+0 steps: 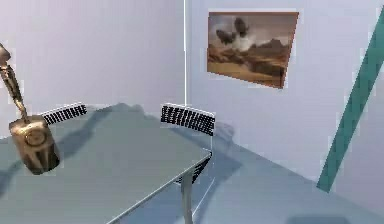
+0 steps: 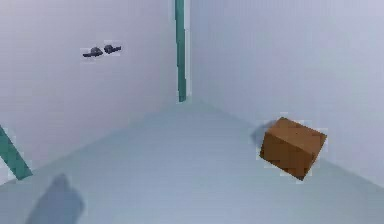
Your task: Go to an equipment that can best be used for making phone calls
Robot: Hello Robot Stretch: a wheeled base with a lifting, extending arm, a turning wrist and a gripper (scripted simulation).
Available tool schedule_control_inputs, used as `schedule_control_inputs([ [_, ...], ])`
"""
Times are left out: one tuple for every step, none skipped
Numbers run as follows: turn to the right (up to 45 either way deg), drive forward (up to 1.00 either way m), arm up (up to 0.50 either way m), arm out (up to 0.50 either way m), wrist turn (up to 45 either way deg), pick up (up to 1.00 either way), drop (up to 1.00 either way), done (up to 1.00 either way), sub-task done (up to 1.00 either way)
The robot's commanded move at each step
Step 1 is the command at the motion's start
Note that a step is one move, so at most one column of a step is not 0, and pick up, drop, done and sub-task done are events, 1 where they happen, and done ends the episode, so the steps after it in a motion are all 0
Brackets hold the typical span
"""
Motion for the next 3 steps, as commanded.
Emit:
schedule_control_inputs([
  [-45.0, 0.0, 0.0, 0.0, 0.0, 0.0, 0.0, 0.0, 0.0],
  [-45.0, 0.0, 0.0, 0.0, 0.0, 0.0, 0.0, 0.0, 0.0],
  [-36.0, 0.0, 0.0, 0.0, 0.0, 0.0, 0.0, 0.0, 0.0],
])
